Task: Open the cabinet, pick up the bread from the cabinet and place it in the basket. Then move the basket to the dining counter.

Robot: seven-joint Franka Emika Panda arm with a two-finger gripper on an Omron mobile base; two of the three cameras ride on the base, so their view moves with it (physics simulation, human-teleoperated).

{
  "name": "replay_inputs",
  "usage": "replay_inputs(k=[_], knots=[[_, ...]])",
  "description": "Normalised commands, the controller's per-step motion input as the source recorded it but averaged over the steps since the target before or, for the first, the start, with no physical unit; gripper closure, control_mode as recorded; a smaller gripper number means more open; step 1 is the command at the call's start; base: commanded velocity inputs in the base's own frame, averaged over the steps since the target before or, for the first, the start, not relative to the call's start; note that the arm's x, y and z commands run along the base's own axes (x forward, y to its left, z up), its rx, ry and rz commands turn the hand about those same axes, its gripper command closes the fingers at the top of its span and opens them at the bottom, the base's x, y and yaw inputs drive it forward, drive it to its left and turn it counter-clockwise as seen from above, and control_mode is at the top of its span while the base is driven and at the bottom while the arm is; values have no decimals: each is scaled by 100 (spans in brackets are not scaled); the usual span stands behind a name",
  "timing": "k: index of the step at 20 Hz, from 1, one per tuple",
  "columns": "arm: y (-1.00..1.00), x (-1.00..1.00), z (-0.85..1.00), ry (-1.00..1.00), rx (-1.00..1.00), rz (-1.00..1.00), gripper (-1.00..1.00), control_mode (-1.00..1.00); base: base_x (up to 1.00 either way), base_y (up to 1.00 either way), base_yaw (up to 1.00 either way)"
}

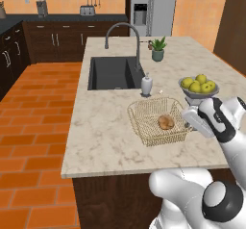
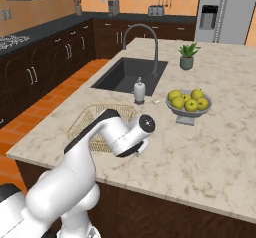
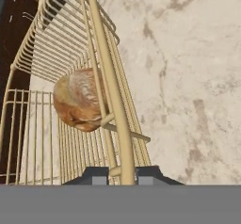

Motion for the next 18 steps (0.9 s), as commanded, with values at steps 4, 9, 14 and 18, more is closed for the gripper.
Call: replay_inputs(k=[4, 9, 14, 18], knots=[[-11, 0, -47, 9, -1, 0, 100, -100, 0, 0, 0], [-12, 0, -43, 9, -1, 0, 100, -100, 0, 0, 0], [-11, 0, -31, 5, 0, 0, 100, -100, 0, 0, 0], [-1, 4, -24, 1, 0, 0, 100, -100, 0, 0, 0]])
